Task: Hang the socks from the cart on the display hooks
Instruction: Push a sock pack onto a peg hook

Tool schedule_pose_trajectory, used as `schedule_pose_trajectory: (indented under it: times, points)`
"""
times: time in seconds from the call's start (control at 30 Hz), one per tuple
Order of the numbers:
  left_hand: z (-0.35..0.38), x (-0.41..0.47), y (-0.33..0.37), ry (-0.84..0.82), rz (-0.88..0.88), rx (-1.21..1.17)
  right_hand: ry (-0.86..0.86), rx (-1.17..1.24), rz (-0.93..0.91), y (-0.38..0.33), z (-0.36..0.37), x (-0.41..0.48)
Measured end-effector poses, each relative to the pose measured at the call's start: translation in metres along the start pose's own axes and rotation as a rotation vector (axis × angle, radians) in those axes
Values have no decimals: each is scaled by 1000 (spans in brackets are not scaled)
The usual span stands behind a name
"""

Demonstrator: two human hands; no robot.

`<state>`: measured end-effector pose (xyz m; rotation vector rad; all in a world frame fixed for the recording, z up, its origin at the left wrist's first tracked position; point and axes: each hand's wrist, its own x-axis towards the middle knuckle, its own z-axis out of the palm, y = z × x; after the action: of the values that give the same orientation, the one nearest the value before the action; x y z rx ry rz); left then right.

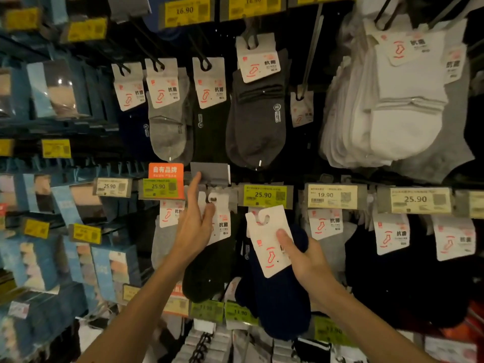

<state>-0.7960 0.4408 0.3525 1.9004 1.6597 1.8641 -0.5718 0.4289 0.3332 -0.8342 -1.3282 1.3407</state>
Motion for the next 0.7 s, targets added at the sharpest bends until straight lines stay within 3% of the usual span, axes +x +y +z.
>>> schedule_pose_trajectory:
  times: [0.7]
  points:
    - [16,10,-14,126,72,282,-3,43,181,-10,-44,-21]
